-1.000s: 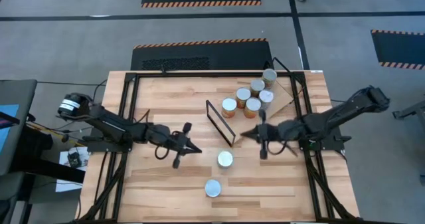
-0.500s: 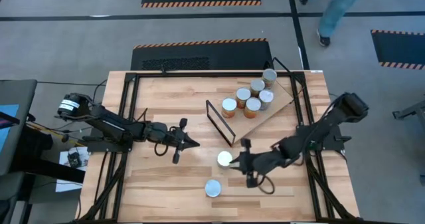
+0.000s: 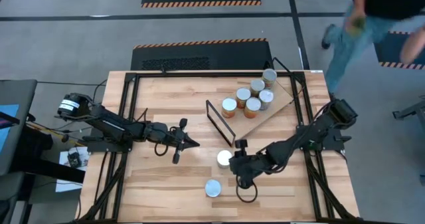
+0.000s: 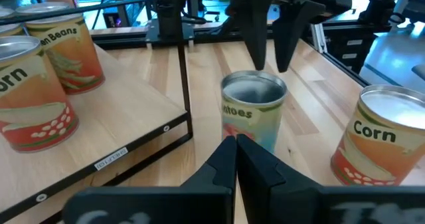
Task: Pick and place cans onto a shelf
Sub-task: Put the canned tomatoes on the shelf aligned with the other canned tomatoes, then put the canned corn on the shelf aligned with the other canned corn
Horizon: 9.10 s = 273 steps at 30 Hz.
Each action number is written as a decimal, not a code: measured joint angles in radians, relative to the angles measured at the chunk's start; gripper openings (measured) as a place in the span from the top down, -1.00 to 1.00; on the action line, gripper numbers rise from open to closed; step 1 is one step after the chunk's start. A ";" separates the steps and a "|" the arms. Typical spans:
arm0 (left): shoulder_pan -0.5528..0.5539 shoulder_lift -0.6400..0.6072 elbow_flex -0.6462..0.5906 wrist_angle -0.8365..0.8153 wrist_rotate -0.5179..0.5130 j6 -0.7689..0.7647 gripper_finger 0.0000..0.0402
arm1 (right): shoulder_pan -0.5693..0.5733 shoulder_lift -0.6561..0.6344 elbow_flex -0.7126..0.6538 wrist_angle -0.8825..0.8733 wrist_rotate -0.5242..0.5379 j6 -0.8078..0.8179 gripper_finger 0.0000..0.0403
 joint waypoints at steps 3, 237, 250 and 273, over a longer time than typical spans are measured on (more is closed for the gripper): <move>0.000 0.000 0.000 0.005 0.000 0.001 1.00 | -0.013 0.000 0.000 0.001 -0.003 -0.025 0.28; 0.000 0.001 -0.026 0.004 -0.019 0.063 1.00 | 0.174 0.028 0.198 -0.246 -0.026 0.331 0.98; 0.000 0.001 -0.026 0.007 -0.019 0.058 1.00 | 0.095 -0.049 0.198 -0.658 0.235 0.598 0.99; 0.000 0.001 -0.026 0.003 -0.019 0.057 1.00 | -0.273 -0.049 0.198 -0.524 0.252 0.338 0.99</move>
